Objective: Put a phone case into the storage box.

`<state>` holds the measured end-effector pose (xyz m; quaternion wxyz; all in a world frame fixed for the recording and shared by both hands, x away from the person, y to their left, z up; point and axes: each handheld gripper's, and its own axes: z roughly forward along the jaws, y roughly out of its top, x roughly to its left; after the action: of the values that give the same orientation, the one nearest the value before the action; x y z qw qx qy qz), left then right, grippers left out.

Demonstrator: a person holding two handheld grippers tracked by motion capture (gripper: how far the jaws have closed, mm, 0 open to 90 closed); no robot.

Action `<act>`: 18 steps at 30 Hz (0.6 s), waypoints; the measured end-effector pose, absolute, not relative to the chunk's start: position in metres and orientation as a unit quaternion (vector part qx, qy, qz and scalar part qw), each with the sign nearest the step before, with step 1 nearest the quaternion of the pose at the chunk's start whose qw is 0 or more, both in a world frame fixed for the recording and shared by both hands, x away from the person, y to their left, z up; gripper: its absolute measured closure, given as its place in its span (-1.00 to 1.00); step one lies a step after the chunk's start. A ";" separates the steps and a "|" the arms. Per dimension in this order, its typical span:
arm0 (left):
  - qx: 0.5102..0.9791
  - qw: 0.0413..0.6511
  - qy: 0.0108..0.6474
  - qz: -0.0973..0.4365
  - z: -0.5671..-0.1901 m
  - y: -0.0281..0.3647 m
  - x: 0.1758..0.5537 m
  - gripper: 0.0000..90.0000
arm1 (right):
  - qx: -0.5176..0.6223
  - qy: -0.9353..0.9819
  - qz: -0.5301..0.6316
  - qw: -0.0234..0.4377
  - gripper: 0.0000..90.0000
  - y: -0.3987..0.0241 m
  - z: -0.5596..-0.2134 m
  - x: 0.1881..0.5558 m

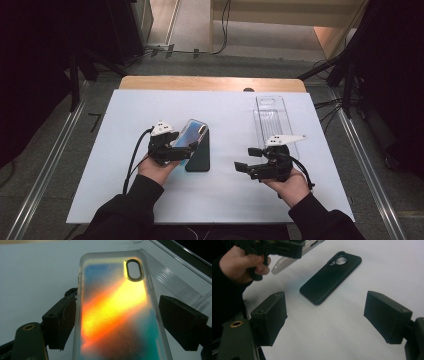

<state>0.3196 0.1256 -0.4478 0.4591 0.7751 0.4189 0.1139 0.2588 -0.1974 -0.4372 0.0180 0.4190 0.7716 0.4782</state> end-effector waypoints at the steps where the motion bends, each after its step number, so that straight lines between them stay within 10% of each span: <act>1: 0.774 0.461 0.418 0.118 -0.448 0.124 0.318 -0.62 | 0.421 0.770 0.478 0.017 -0.63 -0.196 -0.436 0.260; 18: 0.736 0.524 0.384 0.188 -0.456 0.103 0.289 -0.62 | 0.453 0.738 0.499 -0.010 -0.63 -0.183 -0.427 0.288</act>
<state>0.2891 0.1028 -0.4559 0.5240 0.7364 0.3842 0.1883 0.2877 -0.1830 -0.4269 -0.0099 0.4534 0.7383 0.4993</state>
